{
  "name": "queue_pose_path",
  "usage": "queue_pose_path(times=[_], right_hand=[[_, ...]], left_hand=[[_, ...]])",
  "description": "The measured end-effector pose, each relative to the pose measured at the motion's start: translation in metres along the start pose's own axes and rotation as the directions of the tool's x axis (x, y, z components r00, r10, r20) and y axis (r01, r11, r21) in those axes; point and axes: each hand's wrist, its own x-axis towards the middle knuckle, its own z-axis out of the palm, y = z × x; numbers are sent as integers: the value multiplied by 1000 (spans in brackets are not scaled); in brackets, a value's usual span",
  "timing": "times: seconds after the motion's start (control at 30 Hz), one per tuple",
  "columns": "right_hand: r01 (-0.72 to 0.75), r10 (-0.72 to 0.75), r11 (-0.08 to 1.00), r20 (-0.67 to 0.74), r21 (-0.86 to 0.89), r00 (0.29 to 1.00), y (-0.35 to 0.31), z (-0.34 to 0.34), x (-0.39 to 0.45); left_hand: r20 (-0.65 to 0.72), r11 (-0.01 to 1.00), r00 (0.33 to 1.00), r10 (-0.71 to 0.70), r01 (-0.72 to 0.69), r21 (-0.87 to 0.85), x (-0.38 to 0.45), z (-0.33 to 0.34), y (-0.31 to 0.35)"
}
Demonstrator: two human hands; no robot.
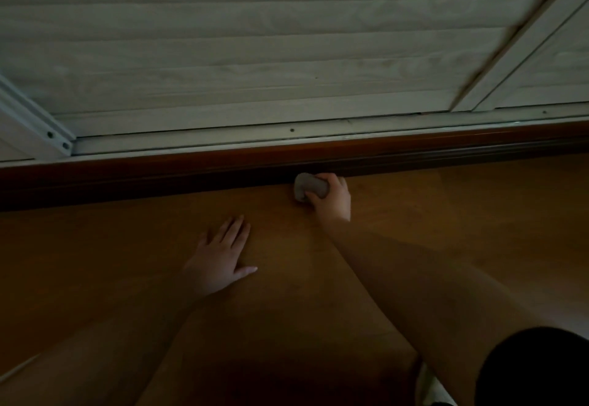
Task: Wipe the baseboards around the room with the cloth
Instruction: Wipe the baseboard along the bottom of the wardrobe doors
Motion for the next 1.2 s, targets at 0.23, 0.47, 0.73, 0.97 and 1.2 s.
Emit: queue_pose_path(times=[0.23, 0.47, 0.73, 0.97, 1.2], right_hand=[[66, -68, 987, -9, -150, 998, 37, -52, 23], [-15, -13, 965, -103, -263, 995, 71, -123, 39], [-152, 101, 944, -184, -293, 978, 75, -149, 42], [-219, 163, 961, -296, -167, 941, 57, -118, 4], [-179, 126, 966, -264, -186, 956, 11, -133, -37]], left_hand=[[-67, 1000, 998, 8, -9, -16, 22, -5, 28], [-38, 993, 993, 114, -115, -7, 44, -16, 62], [-21, 990, 990, 137, -137, 40, 48, -18, 65], [-34, 995, 994, 100, -100, 14, 3, -8, 60], [-95, 990, 986, 138, -135, 44, -42, -51, 81]])
